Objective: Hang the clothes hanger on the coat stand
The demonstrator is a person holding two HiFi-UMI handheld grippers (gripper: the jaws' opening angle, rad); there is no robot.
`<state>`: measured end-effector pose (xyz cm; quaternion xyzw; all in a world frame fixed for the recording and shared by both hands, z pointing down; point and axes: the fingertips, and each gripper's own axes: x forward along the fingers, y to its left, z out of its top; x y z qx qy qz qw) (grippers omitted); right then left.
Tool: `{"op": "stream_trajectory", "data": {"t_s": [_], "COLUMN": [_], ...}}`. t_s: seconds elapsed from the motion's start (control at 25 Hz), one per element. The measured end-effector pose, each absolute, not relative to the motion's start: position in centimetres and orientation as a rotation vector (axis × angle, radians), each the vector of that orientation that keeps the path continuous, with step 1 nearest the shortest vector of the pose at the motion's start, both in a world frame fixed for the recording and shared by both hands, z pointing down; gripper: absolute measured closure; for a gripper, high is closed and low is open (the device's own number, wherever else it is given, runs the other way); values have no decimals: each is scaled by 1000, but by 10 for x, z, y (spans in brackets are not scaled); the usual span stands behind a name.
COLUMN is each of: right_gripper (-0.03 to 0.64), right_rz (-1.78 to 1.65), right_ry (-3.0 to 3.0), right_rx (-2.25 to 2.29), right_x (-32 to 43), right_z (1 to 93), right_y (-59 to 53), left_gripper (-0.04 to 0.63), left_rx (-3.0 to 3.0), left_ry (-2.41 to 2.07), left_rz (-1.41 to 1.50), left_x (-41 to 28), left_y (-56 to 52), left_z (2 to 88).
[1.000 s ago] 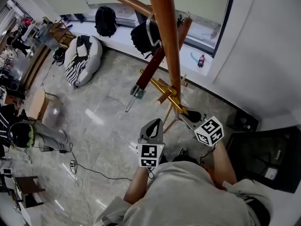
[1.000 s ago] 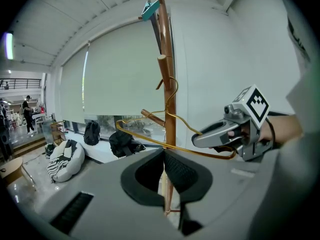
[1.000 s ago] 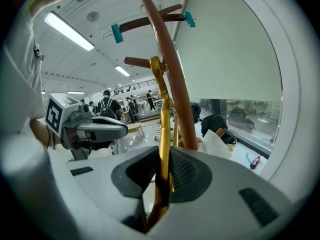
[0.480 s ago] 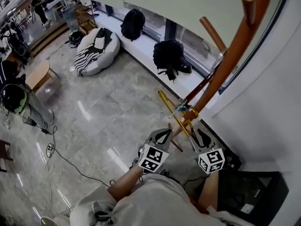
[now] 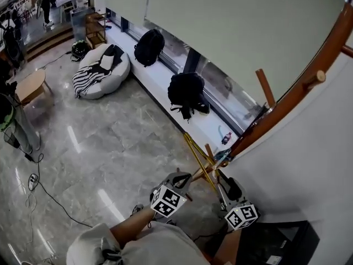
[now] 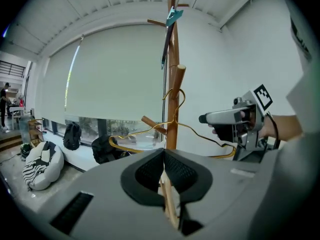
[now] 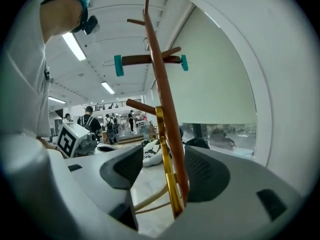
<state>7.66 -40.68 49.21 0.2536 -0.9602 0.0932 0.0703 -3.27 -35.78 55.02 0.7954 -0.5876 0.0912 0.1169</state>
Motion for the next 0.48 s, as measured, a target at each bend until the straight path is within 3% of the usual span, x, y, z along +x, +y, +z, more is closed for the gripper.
{"op": "stream_trajectory", "data": {"t_s": [0.48], "right_gripper": [373], "right_rz": [350], "right_ry": [-2864], "right_rx": [1782], "right_x": [149], "right_z": [431], "right_y": [-421], "left_gripper": [584], "left_rx": [2383], "left_ry": [-1564], "left_rz": [211], "left_x": [-59], "left_y": [-345], "left_z": [561]}}
